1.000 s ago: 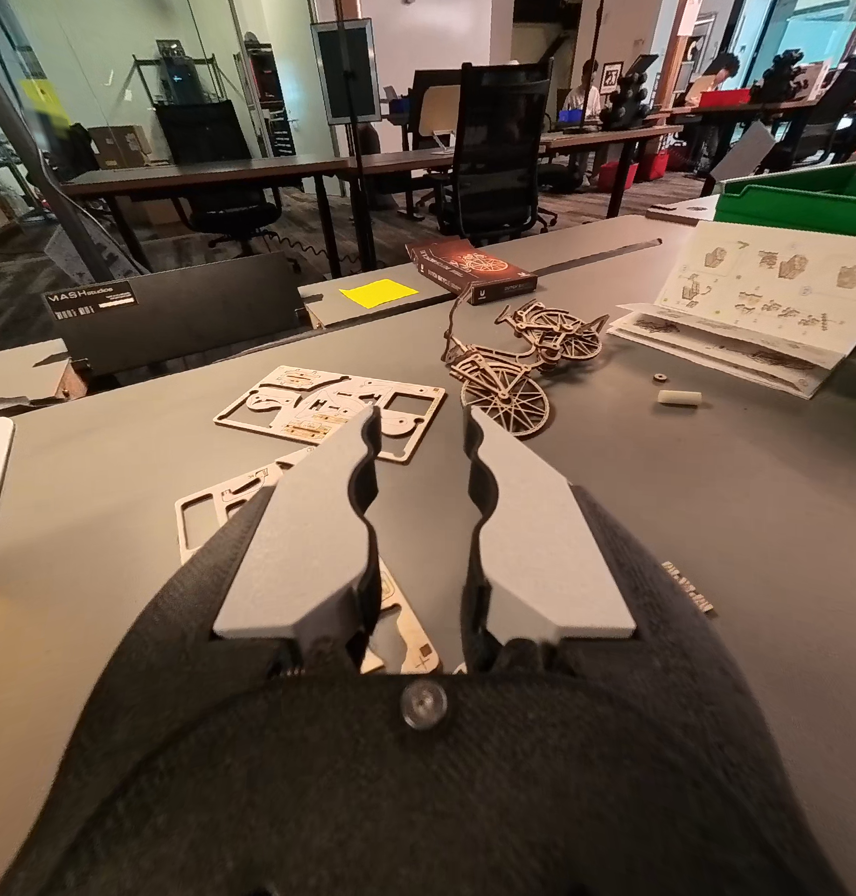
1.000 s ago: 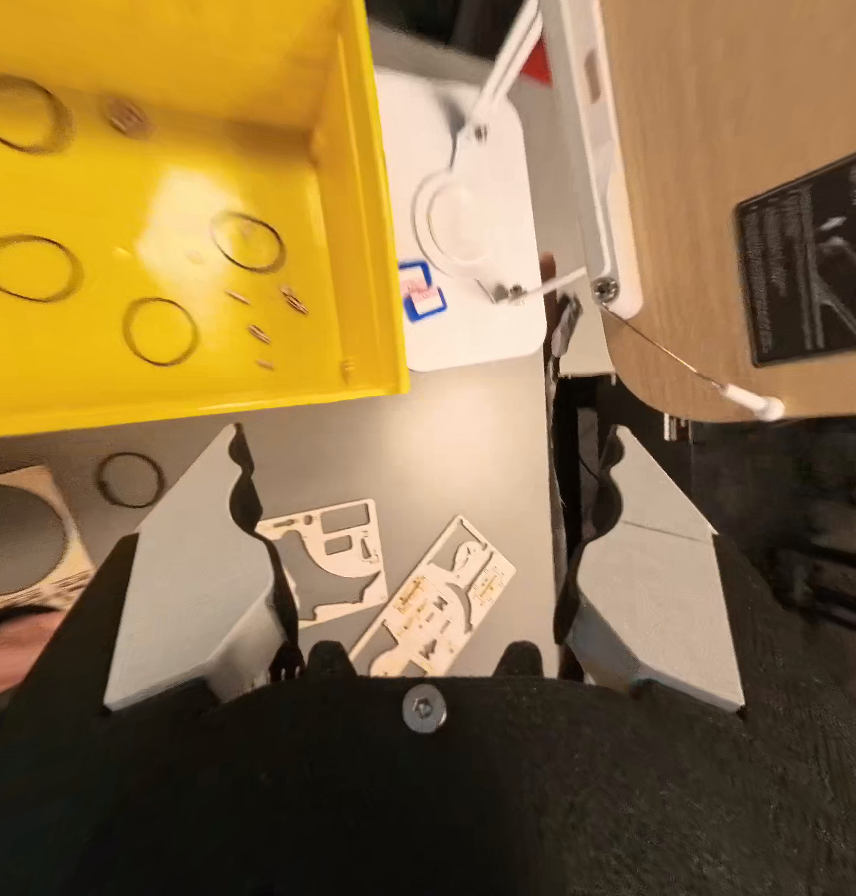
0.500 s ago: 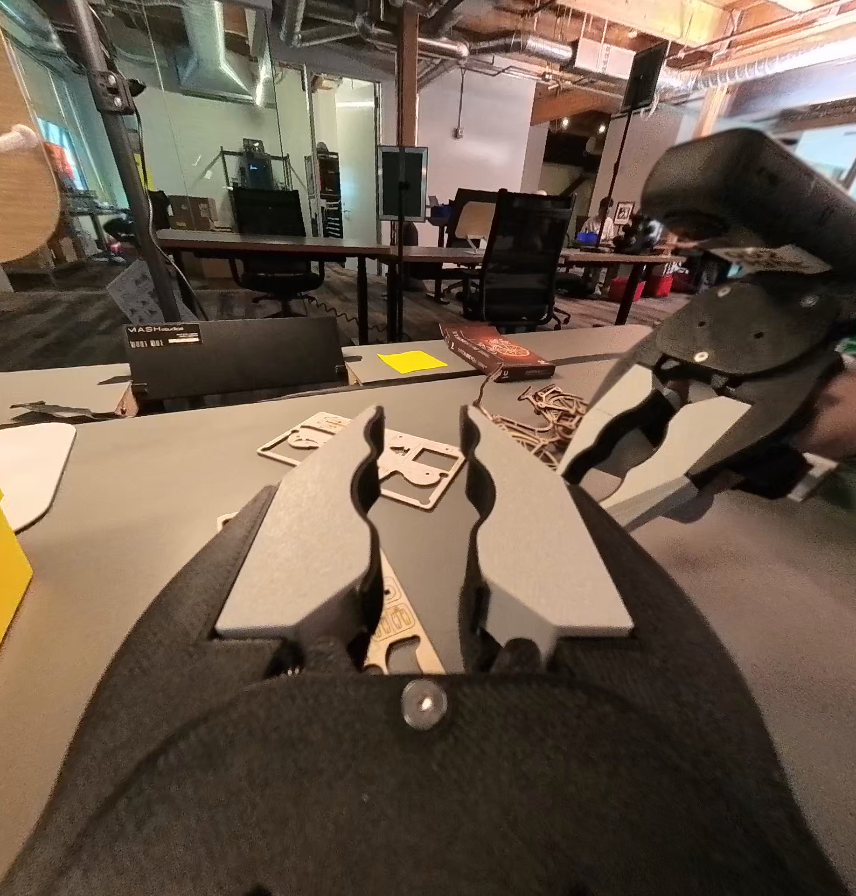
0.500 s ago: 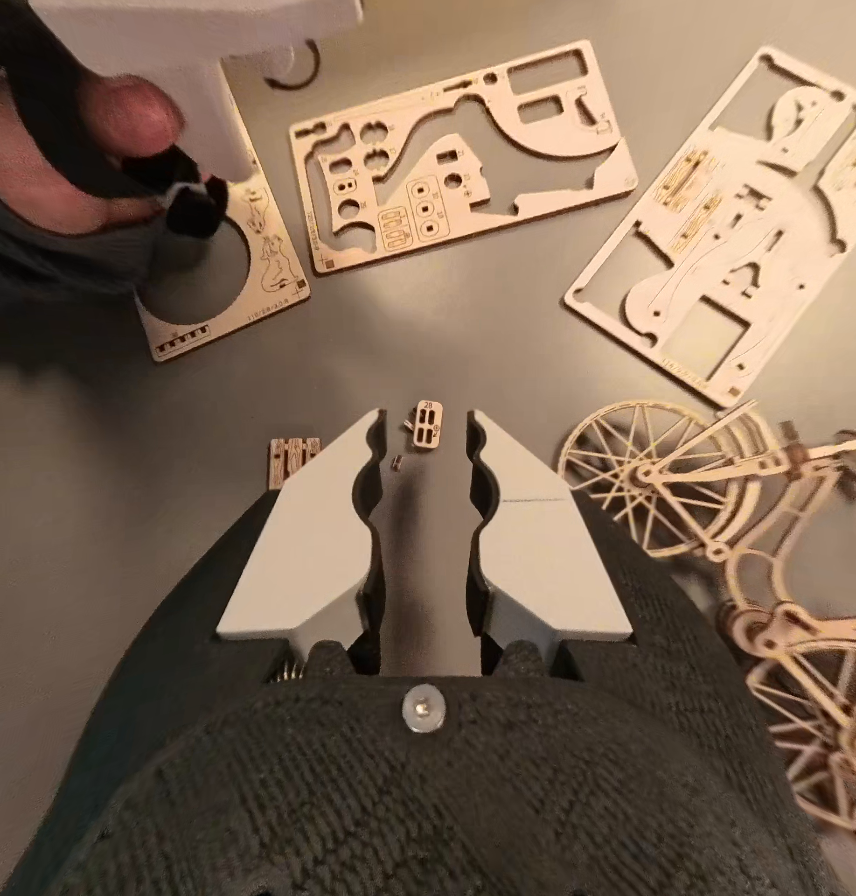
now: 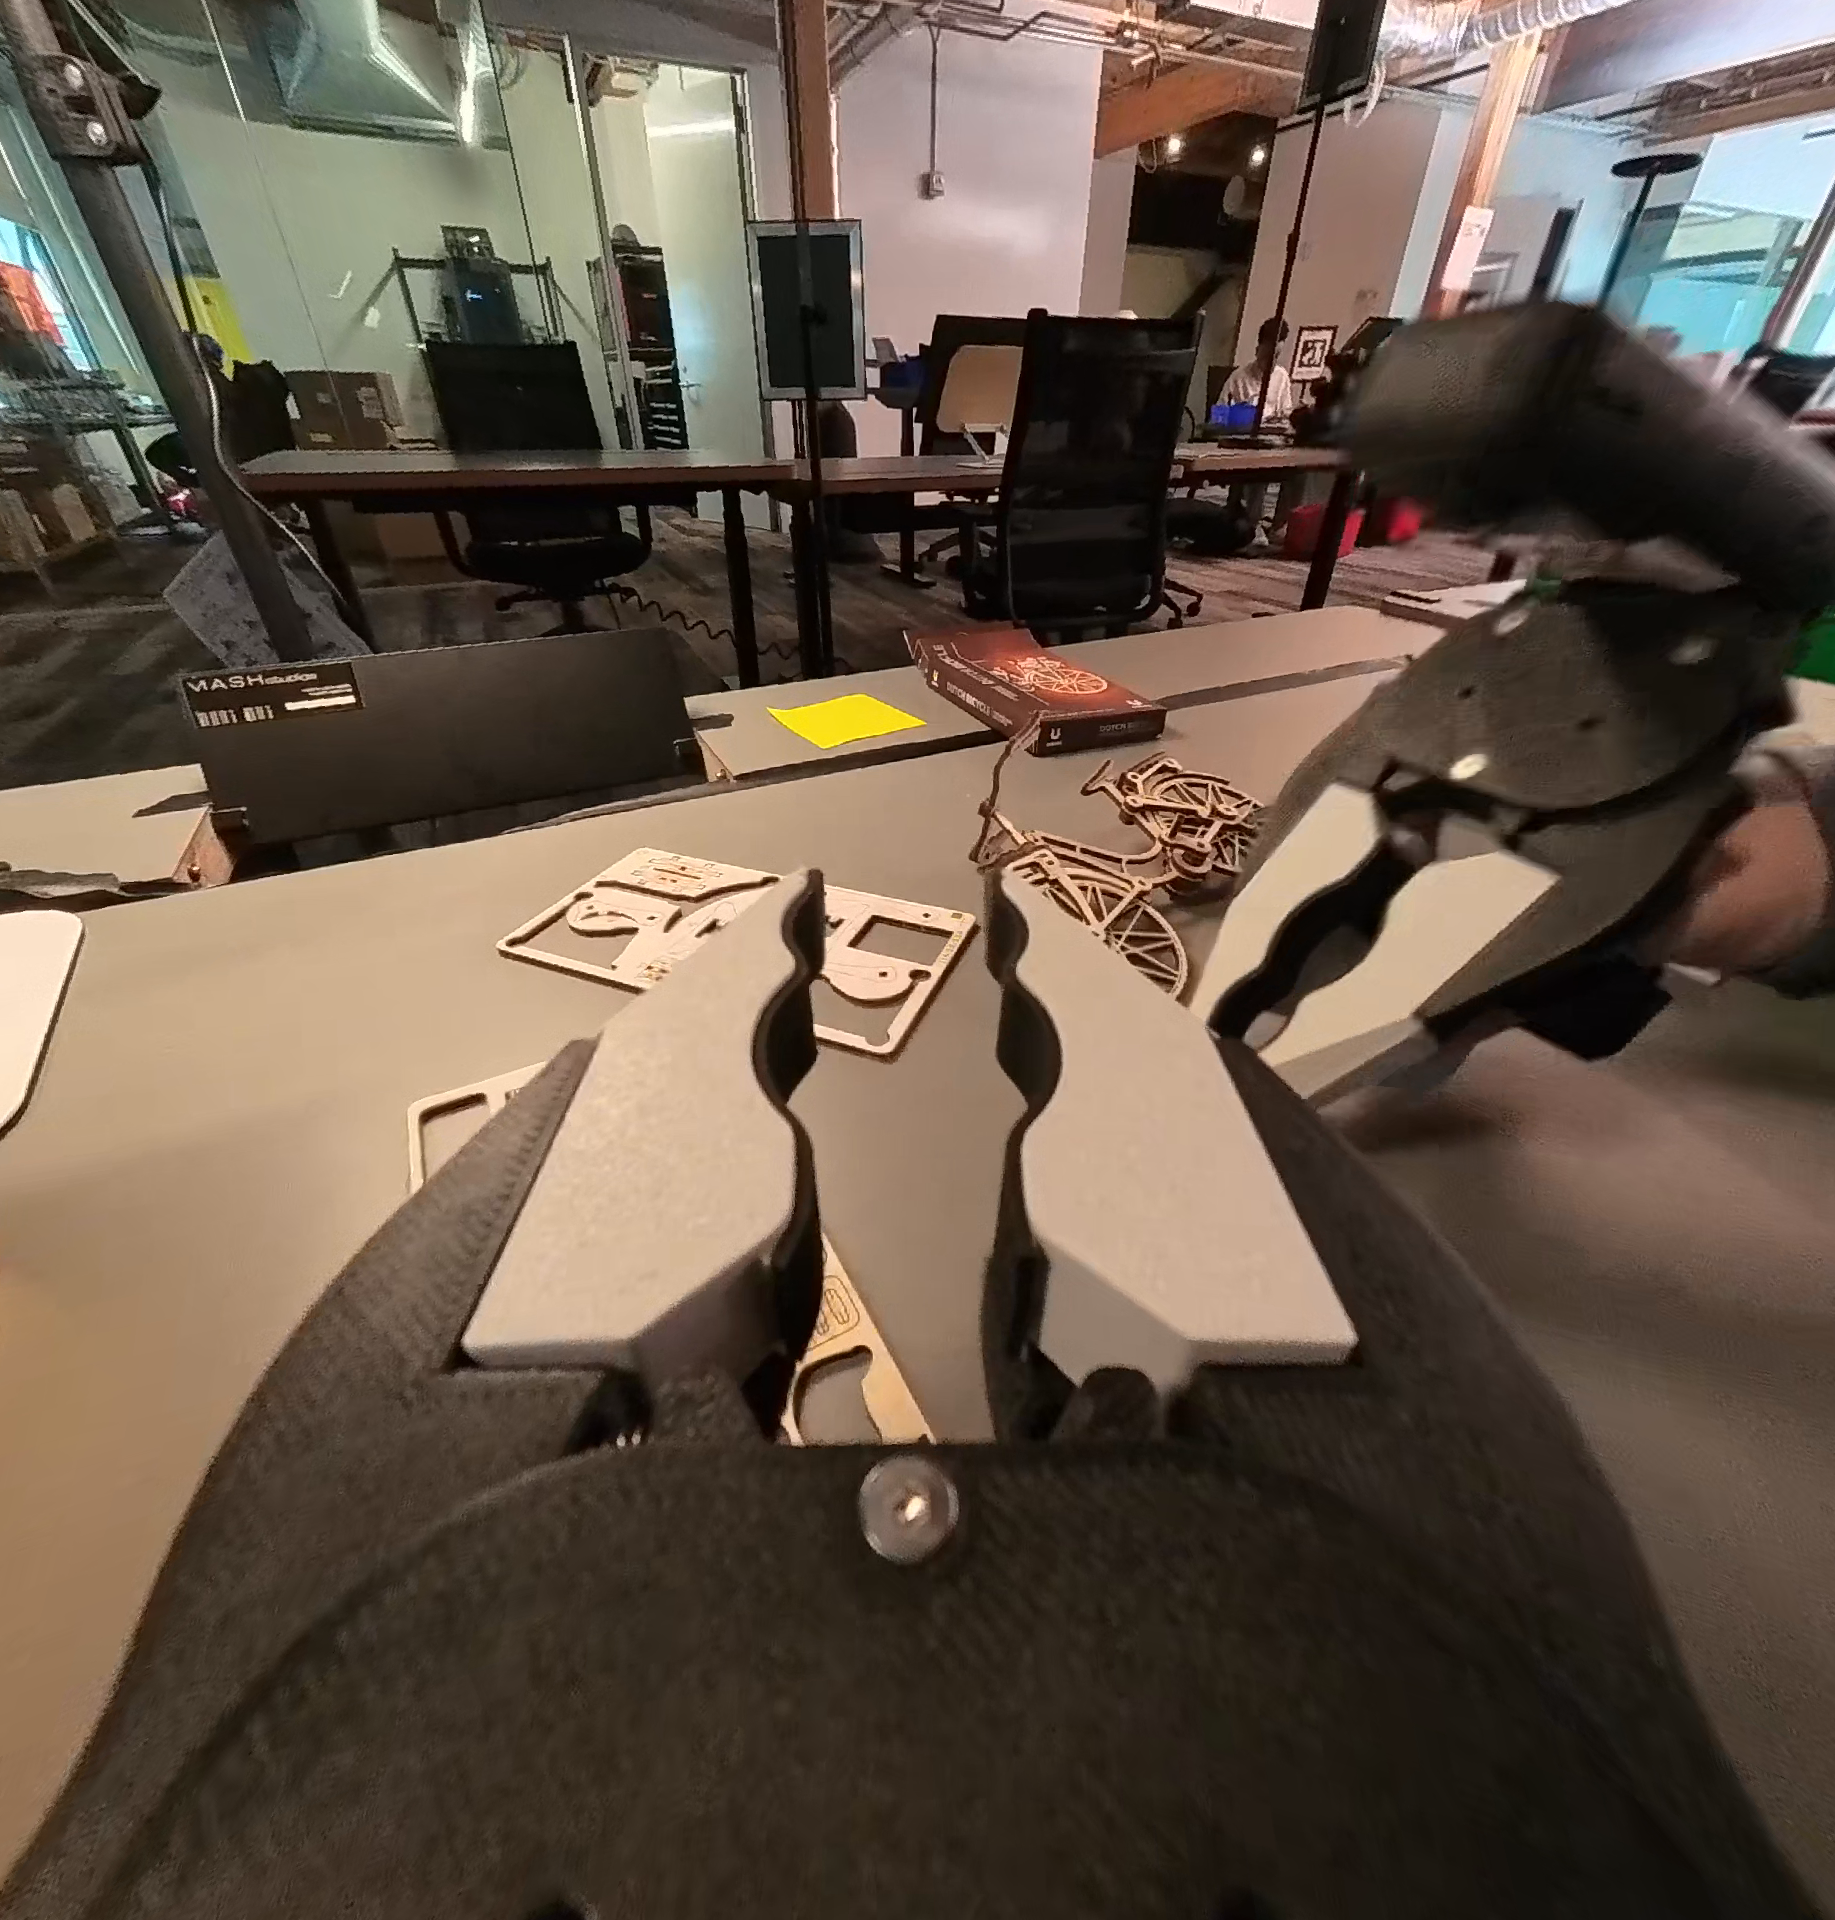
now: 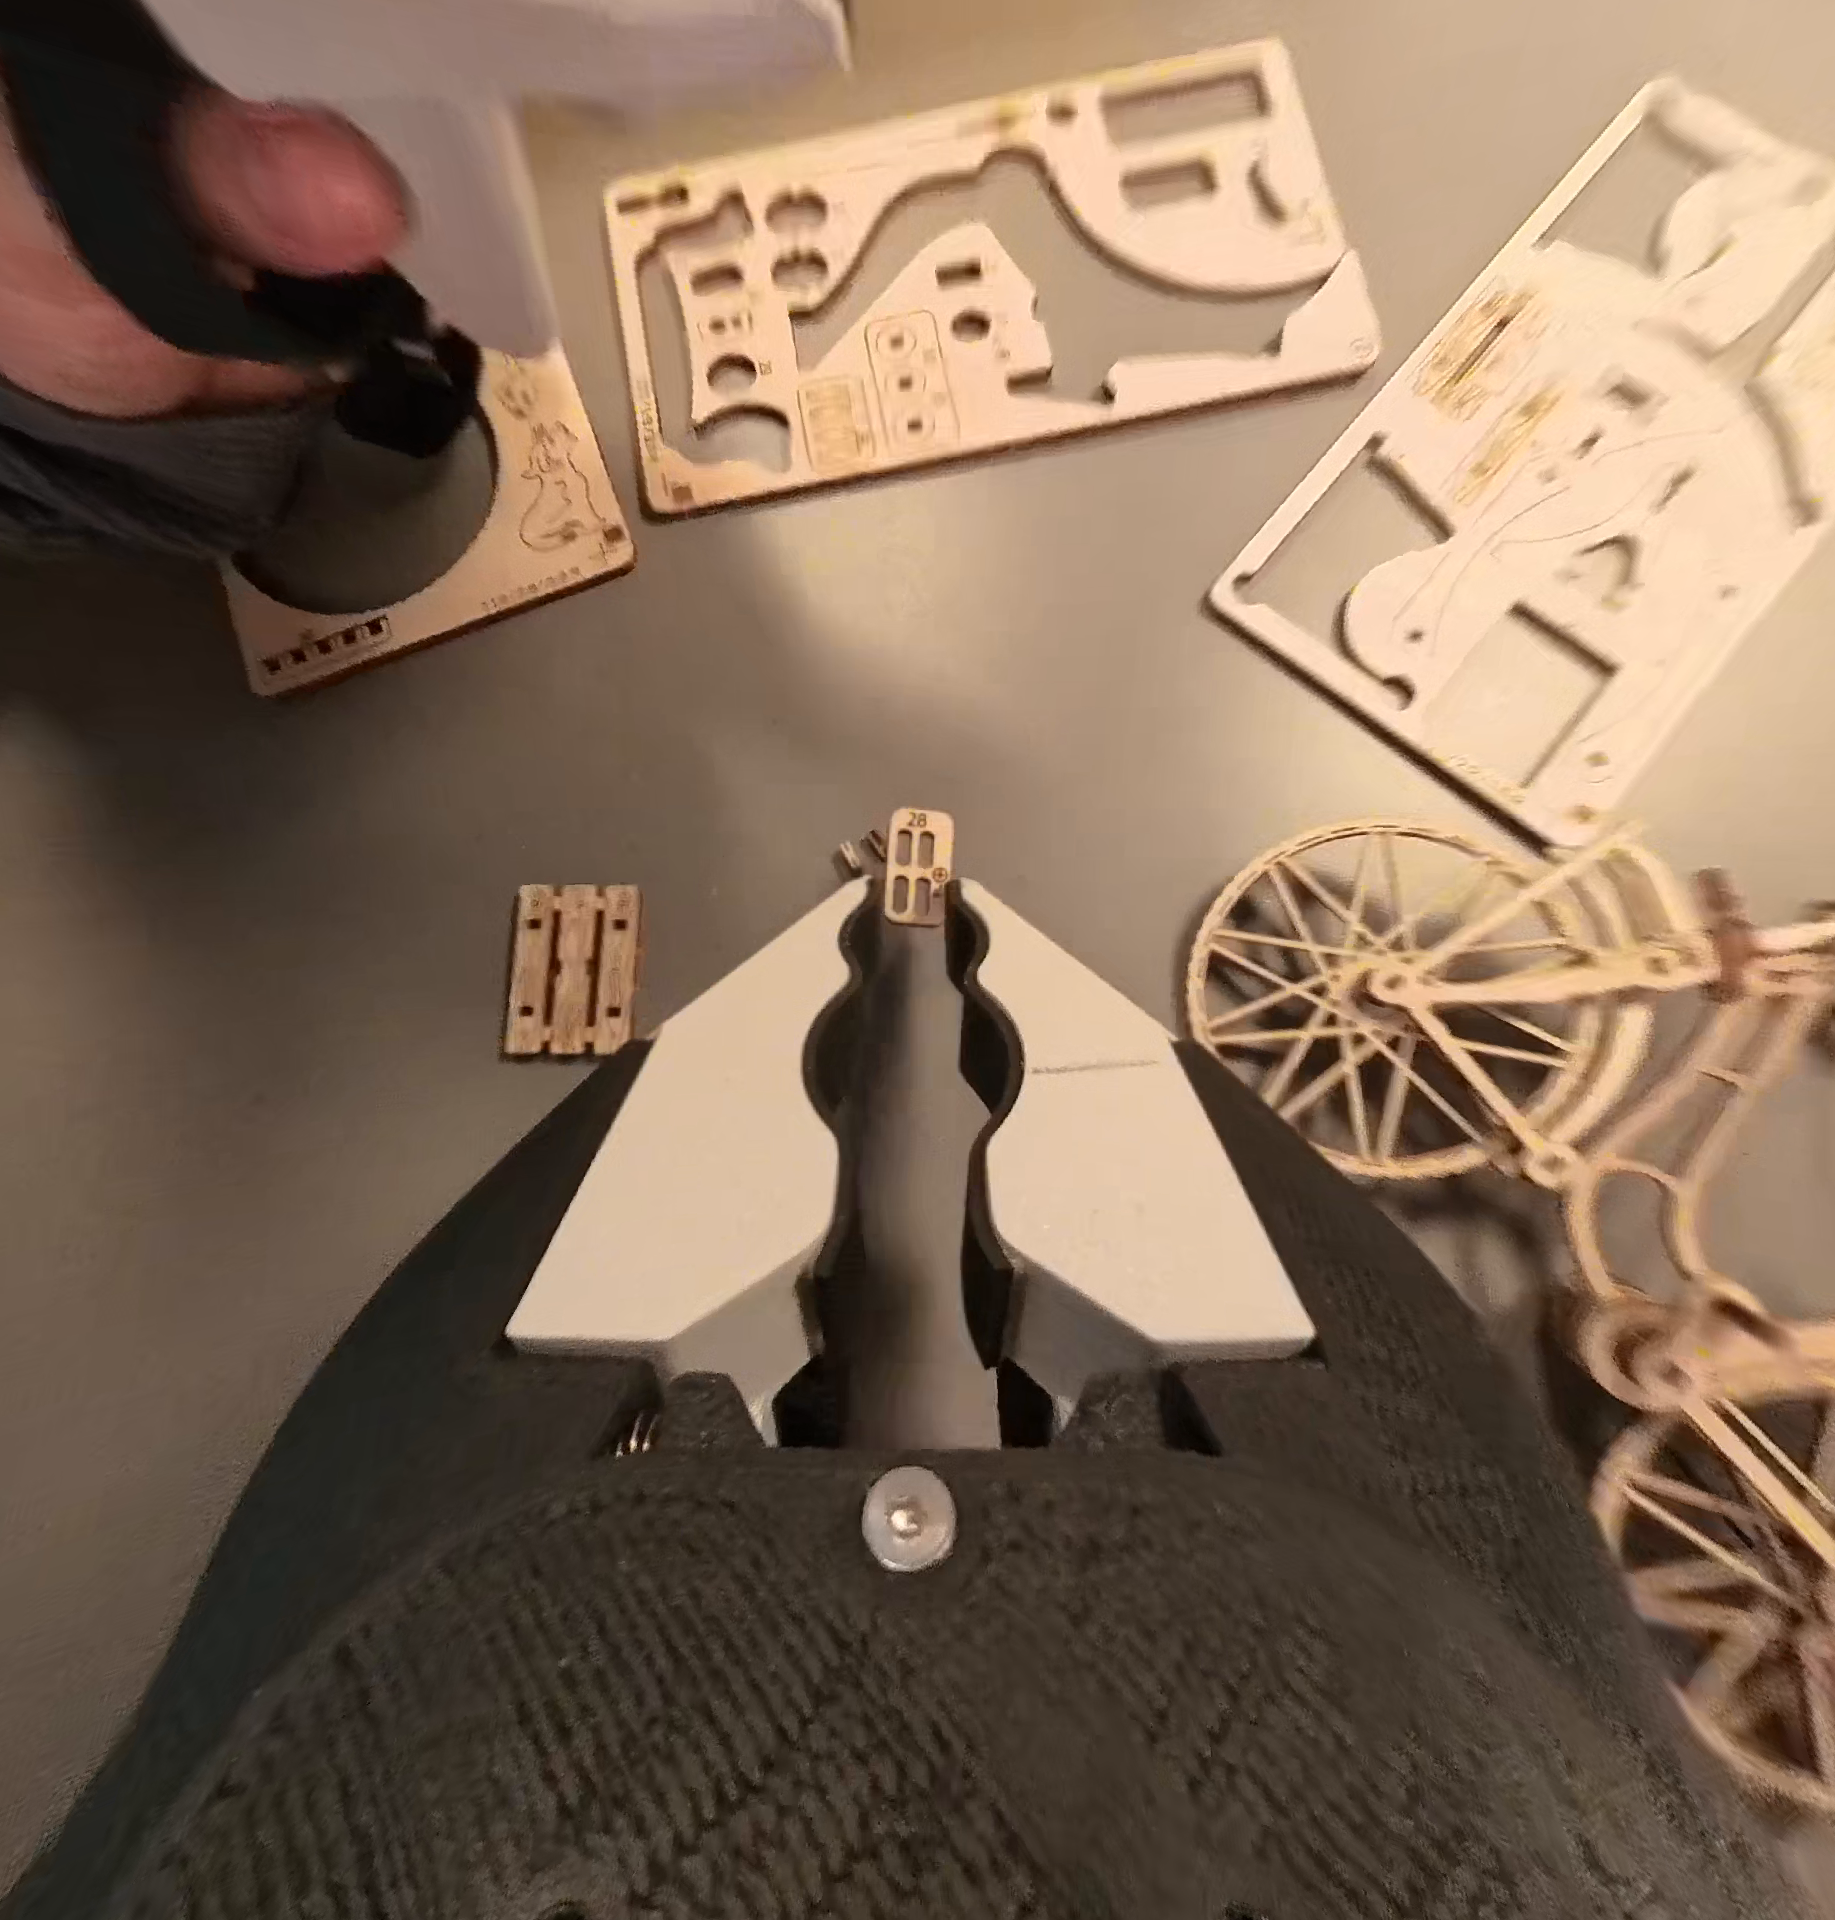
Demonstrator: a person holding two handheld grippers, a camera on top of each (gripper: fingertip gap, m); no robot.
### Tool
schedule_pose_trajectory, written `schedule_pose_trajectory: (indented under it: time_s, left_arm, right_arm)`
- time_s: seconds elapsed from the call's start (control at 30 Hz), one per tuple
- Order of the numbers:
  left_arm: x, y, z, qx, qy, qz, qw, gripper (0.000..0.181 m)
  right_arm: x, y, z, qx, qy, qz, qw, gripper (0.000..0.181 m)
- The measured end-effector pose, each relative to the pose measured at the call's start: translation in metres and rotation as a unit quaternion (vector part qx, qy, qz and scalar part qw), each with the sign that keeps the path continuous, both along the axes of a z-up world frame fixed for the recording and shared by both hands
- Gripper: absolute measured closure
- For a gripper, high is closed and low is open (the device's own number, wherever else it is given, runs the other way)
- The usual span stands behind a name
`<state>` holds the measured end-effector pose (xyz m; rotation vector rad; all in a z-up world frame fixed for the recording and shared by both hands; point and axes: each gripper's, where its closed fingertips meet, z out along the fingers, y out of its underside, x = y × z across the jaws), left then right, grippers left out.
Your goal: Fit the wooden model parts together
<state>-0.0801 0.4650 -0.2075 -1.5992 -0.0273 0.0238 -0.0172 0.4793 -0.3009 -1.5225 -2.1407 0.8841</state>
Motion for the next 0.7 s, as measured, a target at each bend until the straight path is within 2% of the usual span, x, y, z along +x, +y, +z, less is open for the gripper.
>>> schedule_pose_trajectory:
  time_s: [0.1, 0.17, 0.2, 0.27, 0.33, 0.4, 0.47, 0.57, 0.63, 0.7]
  left_arm:
    - [0.000, 0.000, -0.001, -0.001, -0.004, -0.002, 1.000, 0.153]
    - [0.001, -0.001, 0.000, 0.002, -0.009, -0.004, 1.000, 0.153]
    - [0.002, -0.001, 0.000, 0.003, -0.012, -0.006, 1.000, 0.153]
    - [0.005, 0.000, 0.000, 0.003, -0.016, -0.012, 1.000, 0.153]
    - [0.010, 0.001, 0.001, 0.004, -0.019, -0.021, 1.000, 0.153]
    - [0.015, 0.002, 0.000, 0.002, -0.015, -0.029, 0.999, 0.153]
    - [0.019, 0.003, -0.002, -0.005, -0.006, -0.034, 0.999, 0.153]
    - [0.024, 0.005, -0.007, -0.016, 0.007, -0.039, 0.999, 0.153]
    - [0.025, 0.006, -0.008, -0.020, 0.013, -0.039, 0.999, 0.153]
    - [0.025, 0.006, -0.010, -0.024, 0.012, -0.039, 0.999, 0.153]
  right_arm:
    - [0.018, 0.013, 0.052, 0.087, 0.094, -0.035, 0.991, 0.172]
    - [0.050, 0.040, 0.098, 0.222, 0.161, -0.086, 0.958, 0.172]
    - [0.072, 0.058, 0.121, 0.303, 0.185, -0.118, 0.927, 0.172]
    - [0.128, 0.089, 0.164, 0.451, 0.209, -0.183, 0.848, 0.172]
    - [0.188, 0.112, 0.187, 0.529, 0.192, -0.241, 0.791, 0.172]
    - [0.244, 0.133, 0.191, 0.559, 0.154, -0.293, 0.761, 0.172]
    - [0.296, 0.155, 0.177, 0.543, 0.094, -0.351, 0.757, 0.172]
    - [0.359, 0.180, 0.137, 0.417, 0.013, -0.455, 0.787, 0.168]
    - [0.380, 0.189, 0.114, 0.302, 0.008, -0.513, 0.803, 0.159]
    - [0.391, 0.194, 0.105, 0.243, 0.014, -0.545, 0.802, 0.151]
